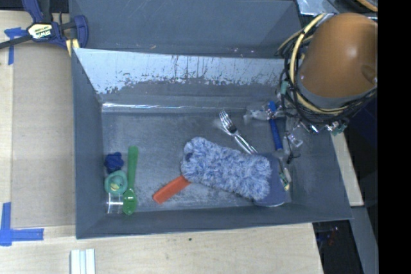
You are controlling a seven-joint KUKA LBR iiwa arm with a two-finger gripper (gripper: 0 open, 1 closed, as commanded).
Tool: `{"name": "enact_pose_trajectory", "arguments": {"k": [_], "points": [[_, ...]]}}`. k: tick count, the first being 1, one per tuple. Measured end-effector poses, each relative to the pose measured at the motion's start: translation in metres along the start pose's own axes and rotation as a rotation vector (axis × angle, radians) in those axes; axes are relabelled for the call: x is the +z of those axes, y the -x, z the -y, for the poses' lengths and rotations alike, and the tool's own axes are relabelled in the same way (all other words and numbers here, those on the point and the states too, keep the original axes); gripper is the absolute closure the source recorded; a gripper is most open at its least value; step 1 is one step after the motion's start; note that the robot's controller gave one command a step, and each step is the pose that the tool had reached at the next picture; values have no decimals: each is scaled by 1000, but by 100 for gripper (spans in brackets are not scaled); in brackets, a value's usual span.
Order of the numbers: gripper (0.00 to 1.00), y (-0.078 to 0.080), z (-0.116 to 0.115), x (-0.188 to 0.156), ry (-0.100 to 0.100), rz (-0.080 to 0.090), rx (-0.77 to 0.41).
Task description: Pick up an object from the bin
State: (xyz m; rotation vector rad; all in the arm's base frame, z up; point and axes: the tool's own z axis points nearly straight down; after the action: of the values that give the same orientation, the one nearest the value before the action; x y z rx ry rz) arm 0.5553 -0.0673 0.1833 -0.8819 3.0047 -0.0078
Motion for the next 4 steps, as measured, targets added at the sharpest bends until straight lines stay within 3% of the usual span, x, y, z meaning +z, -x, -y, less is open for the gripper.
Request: {"name": "enact_pose_trajectory", "arguments": {"k": [1, 2, 3, 4], "points": [[0, 6, 7, 97, 0, 0, 79], [0, 21, -4, 113, -9, 6, -253], [0, 8, -20, 110, -8, 4, 127], [100, 26, -14, 102, -12, 12, -242]]}}
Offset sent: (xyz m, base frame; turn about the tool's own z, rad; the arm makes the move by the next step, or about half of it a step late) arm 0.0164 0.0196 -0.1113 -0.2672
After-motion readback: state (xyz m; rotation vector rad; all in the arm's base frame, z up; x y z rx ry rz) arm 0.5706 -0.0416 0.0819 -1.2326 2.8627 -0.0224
